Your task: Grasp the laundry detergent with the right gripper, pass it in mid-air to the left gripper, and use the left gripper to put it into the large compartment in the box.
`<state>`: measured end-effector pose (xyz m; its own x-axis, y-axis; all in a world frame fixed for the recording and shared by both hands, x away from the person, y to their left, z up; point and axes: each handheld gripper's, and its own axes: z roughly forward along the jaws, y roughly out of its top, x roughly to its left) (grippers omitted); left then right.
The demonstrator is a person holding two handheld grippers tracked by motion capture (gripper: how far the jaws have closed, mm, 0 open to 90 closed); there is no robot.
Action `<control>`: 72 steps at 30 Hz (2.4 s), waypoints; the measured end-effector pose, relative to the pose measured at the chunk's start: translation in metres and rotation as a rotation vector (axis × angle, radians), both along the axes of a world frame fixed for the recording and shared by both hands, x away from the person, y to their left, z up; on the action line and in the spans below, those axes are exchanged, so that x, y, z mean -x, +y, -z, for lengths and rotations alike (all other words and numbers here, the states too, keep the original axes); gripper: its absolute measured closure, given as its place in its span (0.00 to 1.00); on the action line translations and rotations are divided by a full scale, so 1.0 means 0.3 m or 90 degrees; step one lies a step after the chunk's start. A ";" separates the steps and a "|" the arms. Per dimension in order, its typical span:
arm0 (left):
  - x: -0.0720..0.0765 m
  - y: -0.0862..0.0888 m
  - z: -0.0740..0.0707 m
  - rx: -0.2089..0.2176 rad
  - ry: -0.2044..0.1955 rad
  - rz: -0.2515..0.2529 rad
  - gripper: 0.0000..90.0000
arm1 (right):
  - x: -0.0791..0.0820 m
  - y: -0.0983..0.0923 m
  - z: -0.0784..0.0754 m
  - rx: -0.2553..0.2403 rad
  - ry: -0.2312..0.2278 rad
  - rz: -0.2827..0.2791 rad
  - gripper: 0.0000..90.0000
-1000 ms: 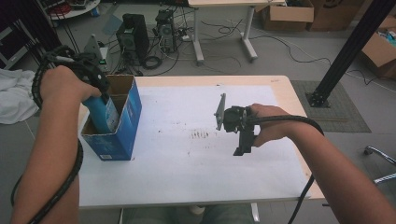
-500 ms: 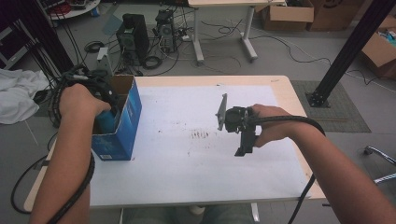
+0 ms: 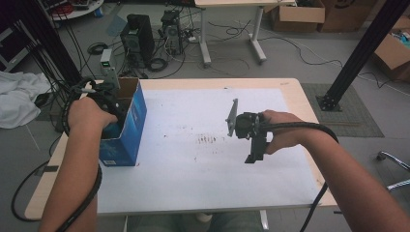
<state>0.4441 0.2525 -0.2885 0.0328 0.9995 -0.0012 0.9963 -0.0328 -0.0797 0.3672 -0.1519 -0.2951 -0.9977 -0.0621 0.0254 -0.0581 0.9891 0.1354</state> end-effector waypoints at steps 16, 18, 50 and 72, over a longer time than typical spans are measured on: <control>0.012 0.020 0.004 0.014 -0.016 0.000 0.43 | 0.002 0.011 0.001 0.003 -0.004 0.000 0.00; 0.015 0.019 0.005 0.014 -0.022 0.003 0.43 | 0.001 0.012 0.000 0.003 -0.005 0.000 0.00; 0.039 0.003 -0.058 0.011 -0.058 0.011 0.35 | 0.006 0.011 -0.004 -0.001 -0.006 -0.003 0.00; 0.050 -0.014 -0.188 0.009 -0.076 0.028 0.20 | 0.013 0.008 -0.004 -0.007 -0.006 0.001 0.00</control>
<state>0.4292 0.2483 -0.2322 0.0773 0.9970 -0.0093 0.9963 -0.0769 0.0396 0.3633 -0.1495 -0.2939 -0.9980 -0.0615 0.0151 -0.0586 0.9877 0.1451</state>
